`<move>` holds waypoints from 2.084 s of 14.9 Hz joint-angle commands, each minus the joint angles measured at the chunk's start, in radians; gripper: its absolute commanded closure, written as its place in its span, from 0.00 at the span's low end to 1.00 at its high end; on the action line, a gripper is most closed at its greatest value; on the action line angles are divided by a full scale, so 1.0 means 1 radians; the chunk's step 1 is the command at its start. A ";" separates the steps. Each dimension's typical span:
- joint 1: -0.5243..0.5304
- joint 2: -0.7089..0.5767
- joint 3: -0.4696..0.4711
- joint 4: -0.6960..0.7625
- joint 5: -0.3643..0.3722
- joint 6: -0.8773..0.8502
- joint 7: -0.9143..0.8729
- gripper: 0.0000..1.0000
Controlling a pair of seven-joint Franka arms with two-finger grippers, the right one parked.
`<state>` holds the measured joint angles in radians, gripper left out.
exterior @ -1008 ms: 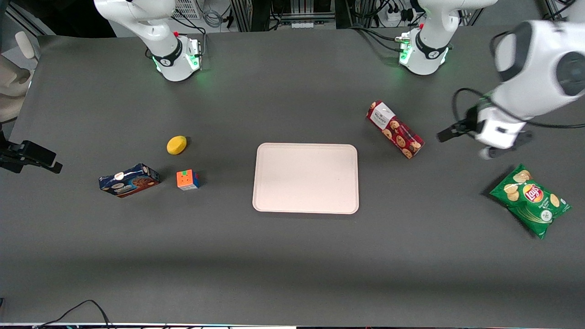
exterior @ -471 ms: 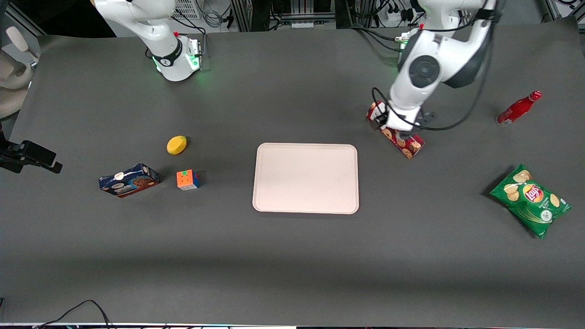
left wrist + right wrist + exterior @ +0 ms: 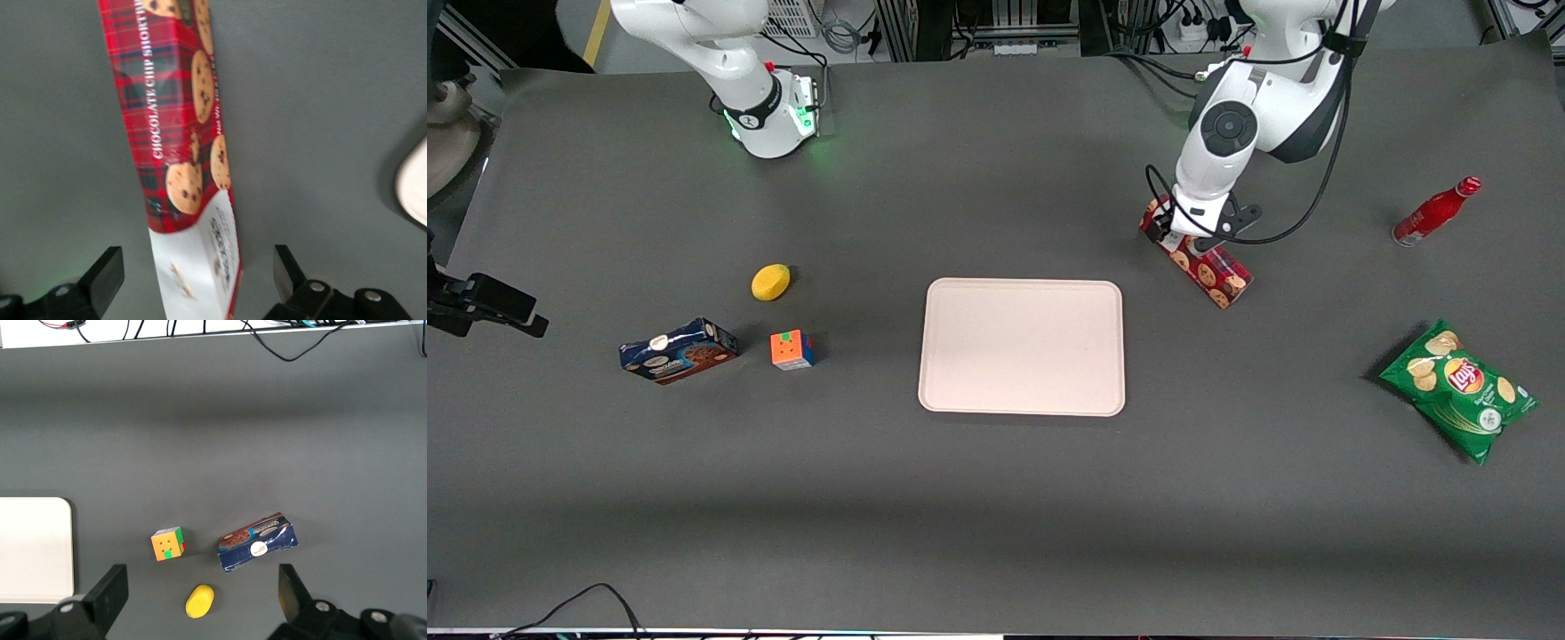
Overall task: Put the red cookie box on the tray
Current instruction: 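Lower the left gripper and close it on the shortbread box's end, then lift the box and carry it over the white tray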
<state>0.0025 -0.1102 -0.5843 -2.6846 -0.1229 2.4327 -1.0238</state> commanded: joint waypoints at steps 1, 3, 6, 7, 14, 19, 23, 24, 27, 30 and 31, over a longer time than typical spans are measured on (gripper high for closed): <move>0.045 -0.048 -0.005 -0.055 0.003 0.042 0.063 0.00; 0.108 -0.042 0.004 -0.054 0.002 0.051 0.160 0.00; 0.116 -0.031 0.006 -0.057 0.002 0.071 0.166 0.00; 0.117 -0.026 0.006 -0.057 0.002 0.080 0.166 0.00; 0.117 0.026 0.006 -0.057 0.002 0.137 0.163 0.42; 0.117 0.061 0.009 -0.054 0.000 0.170 0.165 0.87; 0.116 0.047 0.009 -0.037 0.003 0.149 0.198 1.00; 0.116 0.041 0.009 -0.029 0.003 0.144 0.218 1.00; 0.114 0.035 0.009 0.060 0.003 0.057 0.316 1.00; 0.108 0.056 0.009 0.205 0.003 -0.029 0.476 1.00; 0.103 0.075 0.008 0.251 0.006 -0.035 0.507 1.00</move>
<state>0.1188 -0.0525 -0.5766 -2.5657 -0.1217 2.4705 -0.6264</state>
